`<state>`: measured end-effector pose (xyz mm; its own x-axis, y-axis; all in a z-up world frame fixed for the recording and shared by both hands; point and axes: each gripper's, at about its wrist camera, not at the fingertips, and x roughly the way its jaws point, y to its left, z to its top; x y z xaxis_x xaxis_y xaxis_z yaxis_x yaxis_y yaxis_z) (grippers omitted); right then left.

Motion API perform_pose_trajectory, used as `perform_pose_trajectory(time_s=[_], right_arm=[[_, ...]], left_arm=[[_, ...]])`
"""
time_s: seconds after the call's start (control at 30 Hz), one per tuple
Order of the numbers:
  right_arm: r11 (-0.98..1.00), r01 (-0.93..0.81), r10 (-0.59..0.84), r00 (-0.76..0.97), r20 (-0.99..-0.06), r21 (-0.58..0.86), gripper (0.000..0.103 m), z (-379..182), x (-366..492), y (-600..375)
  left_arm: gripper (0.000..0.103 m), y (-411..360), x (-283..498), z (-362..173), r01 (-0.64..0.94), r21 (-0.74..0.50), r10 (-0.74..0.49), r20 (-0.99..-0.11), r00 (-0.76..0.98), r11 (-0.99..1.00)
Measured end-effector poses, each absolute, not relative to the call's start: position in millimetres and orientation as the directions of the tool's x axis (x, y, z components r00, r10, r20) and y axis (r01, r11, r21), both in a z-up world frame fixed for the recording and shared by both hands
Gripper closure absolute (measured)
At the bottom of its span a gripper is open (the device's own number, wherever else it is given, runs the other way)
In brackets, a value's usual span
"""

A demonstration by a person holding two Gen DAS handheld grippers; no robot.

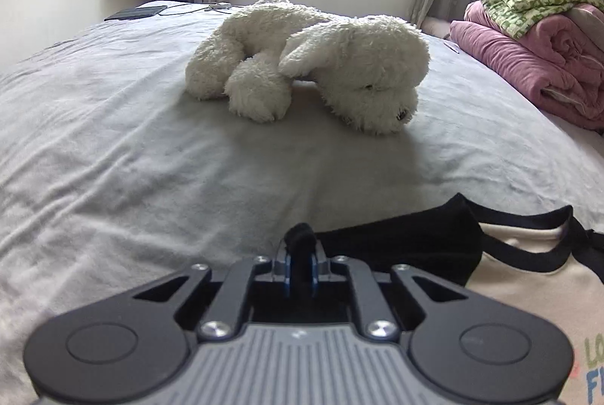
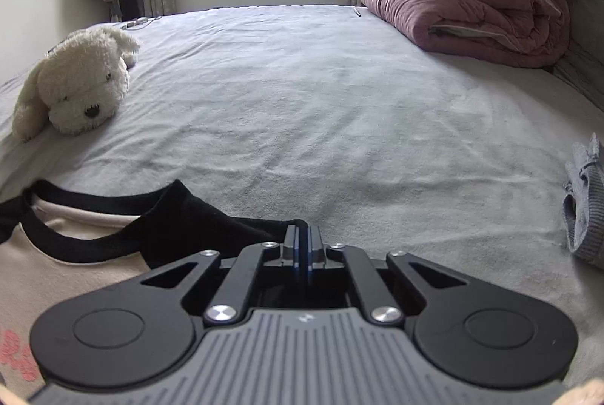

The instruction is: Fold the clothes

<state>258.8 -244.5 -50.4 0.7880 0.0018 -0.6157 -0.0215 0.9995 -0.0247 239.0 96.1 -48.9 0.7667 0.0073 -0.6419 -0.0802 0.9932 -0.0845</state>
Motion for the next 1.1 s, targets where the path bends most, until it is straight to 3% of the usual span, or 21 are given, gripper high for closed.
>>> perform_pose_trajectory(time_s=[0.13,0.2,0.23,0.27,0.3,0.63,0.87,0.93,1.0,1.1], right_arm=[[0.995,-0.018,-0.043,0.793,-0.608,-0.093,0.097,-46.2,257.6,-231.8],[0.995,-0.007,-0.055,0.809,-0.585,-0.104,0.084,-36.3,254.2,-225.1],[0.994,-0.001,-0.061,0.822,-0.567,-0.108,0.08,-29.9,252.3,-220.7],[0.994,0.005,-0.066,0.834,-0.548,-0.112,0.068,-23.6,250.3,-216.3],[0.996,0.0,-0.051,0.843,-0.536,-0.095,0.062,-17.5,249.3,-210.3],[0.951,-0.133,0.284,0.733,-0.617,0.28,0.061,-4.0,239.8,-135.0],[0.914,-0.253,0.399,0.707,-0.583,0.318,0.056,-21.7,208.5,-100.3],[0.89,-0.285,0.446,0.703,-0.553,0.356,0.056,-34.9,198.7,-102.7],[0.875,-0.319,0.482,0.644,-0.594,0.364,0.056,-46.0,206.3,-98.4],[0.86,-0.334,0.507,0.64,-0.578,0.385,0.055,-44.9,207.4,-100.9]], left_arm=[[0.087,101.0,236.8,-39.9,-0.072,-0.111,-0.015,-0.634,0.773,0.991],[0.07,107.4,233.2,-31.1,-0.053,-0.139,-0.048,-0.634,0.772,0.989],[0.065,110.6,231.4,-26.7,-0.043,-0.153,-0.065,-0.634,0.771,0.987],[0.062,113.8,229.6,-22.3,-0.034,-0.167,-0.081,-0.633,0.77,0.985],[0.062,117.1,227.8,-18.0,-0.024,-0.181,-0.098,-0.632,0.769,0.983],[0.042,166.7,179.0,17.1,-0.087,-0.229,-0.118,-0.749,0.652,0.97],[0.039,188.5,124.3,4.9,-0.151,-0.345,-0.192,-0.778,0.598,0.927],[0.039,192.9,116.4,-3.7,-0.158,-0.347,-0.2,-0.794,0.574,0.924],[0.04,194.9,113.5,-12.2,-0.16,-0.343,-0.205,-0.811,0.547,0.926],[0.041,192.3,117.2,-22.0,-0.149,-0.333,-0.213,-0.828,0.519,0.931]])
